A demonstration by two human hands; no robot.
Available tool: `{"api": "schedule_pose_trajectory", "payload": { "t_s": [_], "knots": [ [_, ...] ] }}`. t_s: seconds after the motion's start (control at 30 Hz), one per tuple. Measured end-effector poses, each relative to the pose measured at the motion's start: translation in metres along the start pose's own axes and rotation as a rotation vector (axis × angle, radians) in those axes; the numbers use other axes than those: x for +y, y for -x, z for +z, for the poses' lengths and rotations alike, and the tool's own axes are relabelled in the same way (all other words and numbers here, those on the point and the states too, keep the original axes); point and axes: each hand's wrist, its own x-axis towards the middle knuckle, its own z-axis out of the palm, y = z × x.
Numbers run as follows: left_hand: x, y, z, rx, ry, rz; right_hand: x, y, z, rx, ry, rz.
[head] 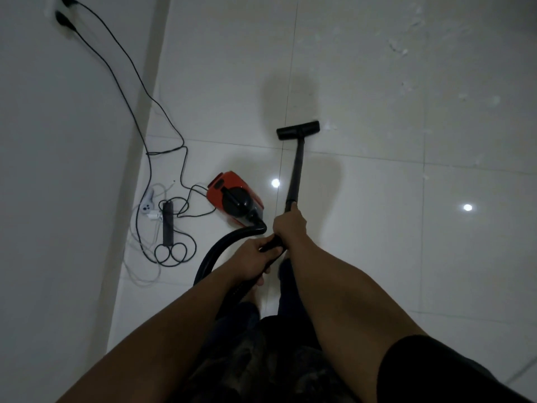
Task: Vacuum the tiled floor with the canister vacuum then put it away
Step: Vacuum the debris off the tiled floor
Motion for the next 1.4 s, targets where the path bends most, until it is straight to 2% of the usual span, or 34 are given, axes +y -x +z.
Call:
{"api": "schedule_pose_trajectory", "payload": {
  "t_s": [0.27,0.5,0.63,0.87,1.07,1.4],
  "knots": [
    [0.081,-0.053,0.012,0.017,0.011,-0.008,-0.051,-0.066,-0.062,-0.06,0.036,-0.07],
    [0.119,-0.087,0.002,0.033,0.091,0.007,-0.088,-0.102,-0.078,-0.06,-0.01,-0.042],
    [0.148,-0.108,-0.023,0.011,0.064,-0.003,-0.126,-0.123,-0.085,-0.071,-0.011,-0.047],
    [0.224,-0.148,-0.067,-0.02,0.006,0.058,-0.207,-0.173,-0.107,-0.066,0.143,-0.087],
    [0.281,-0.192,-0.11,0.008,0.068,0.103,-0.286,-0.218,-0.118,-0.074,0.233,-0.137],
    [0.355,-0.252,-0.16,0.051,-0.033,0.121,-0.37,-0.28,-0.131,-0.078,0.196,-0.121]
  ]
}}
